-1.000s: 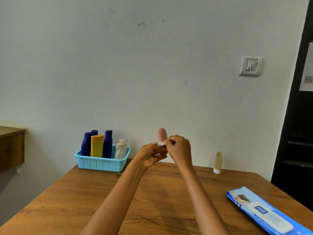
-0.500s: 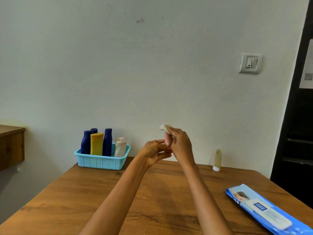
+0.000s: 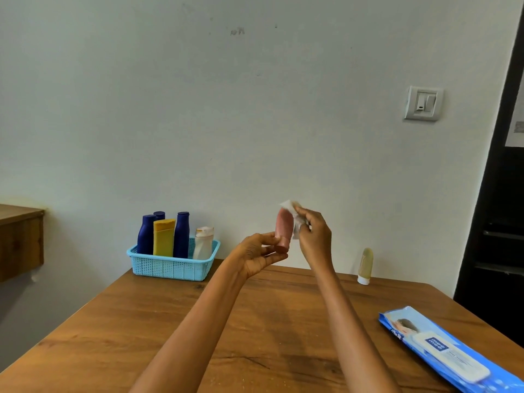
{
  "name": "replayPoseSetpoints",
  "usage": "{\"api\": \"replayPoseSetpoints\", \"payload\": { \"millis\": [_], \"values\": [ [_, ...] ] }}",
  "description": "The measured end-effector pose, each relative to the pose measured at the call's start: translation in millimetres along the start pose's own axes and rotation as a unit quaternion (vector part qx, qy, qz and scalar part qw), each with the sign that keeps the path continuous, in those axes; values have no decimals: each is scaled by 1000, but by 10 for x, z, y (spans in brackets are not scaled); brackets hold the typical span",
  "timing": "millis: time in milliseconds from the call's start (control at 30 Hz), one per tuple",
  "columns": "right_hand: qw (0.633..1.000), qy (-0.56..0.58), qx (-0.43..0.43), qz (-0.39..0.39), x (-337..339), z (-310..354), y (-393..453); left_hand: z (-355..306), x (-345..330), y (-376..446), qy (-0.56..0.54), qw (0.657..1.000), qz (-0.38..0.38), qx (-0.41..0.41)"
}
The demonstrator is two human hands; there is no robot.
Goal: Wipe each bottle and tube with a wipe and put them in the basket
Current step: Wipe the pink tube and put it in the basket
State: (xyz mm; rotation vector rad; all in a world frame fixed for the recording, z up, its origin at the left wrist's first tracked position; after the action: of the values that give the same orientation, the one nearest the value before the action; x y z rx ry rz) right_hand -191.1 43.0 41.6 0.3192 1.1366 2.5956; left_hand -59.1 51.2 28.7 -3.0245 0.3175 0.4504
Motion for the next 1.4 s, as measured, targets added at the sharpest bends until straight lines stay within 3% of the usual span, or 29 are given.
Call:
{"api": "replayPoseSetpoints", "payload": {
  "millis": [133, 233, 433, 633, 767, 1000, 1233, 1400],
  "values": [
    [997, -4, 3, 83, -60, -12, -46, -2, -36, -11, -7, 1000, -9, -12],
    [994, -27, 16, 103, -124, -8, -62, -28, 0, 20, -39, 998, -43, -31],
    [996, -45, -23, 75, -179, -42, -83, 25, 88, 46, -77, 994, -72, -24],
    [990, 101, -99, -16, -40, -93, -45, 4, 20, 10, -44, 999, -2, 10],
    [990, 86, -113, -5, -2, -106, -57, 13, -41, 6, -48, 999, 21, 12],
    [989, 45, -122, 66, -162, -77, -101, -6, 135, 71, -88, 995, -43, -1],
    [989, 80, -124, 5, -156, -92, -136, 26, 168, 58, -54, 997, -43, 16],
    [992, 60, -99, 46, -103, -76, -98, 24, 73, 9, 7, 999, -9, 31]
  ]
}}
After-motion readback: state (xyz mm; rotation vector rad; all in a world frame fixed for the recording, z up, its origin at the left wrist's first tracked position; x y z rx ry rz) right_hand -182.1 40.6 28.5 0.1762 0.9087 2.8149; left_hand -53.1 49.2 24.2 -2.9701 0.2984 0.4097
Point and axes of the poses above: each hand's wrist, its own y-axis towards the middle knuckle, its own x-axis out of the back of the hand, z = x × y, the point moved 1 cm from there along y, towards the middle knuckle, and after that the axes turned 12 degrees about y, right-handed, at the moved point
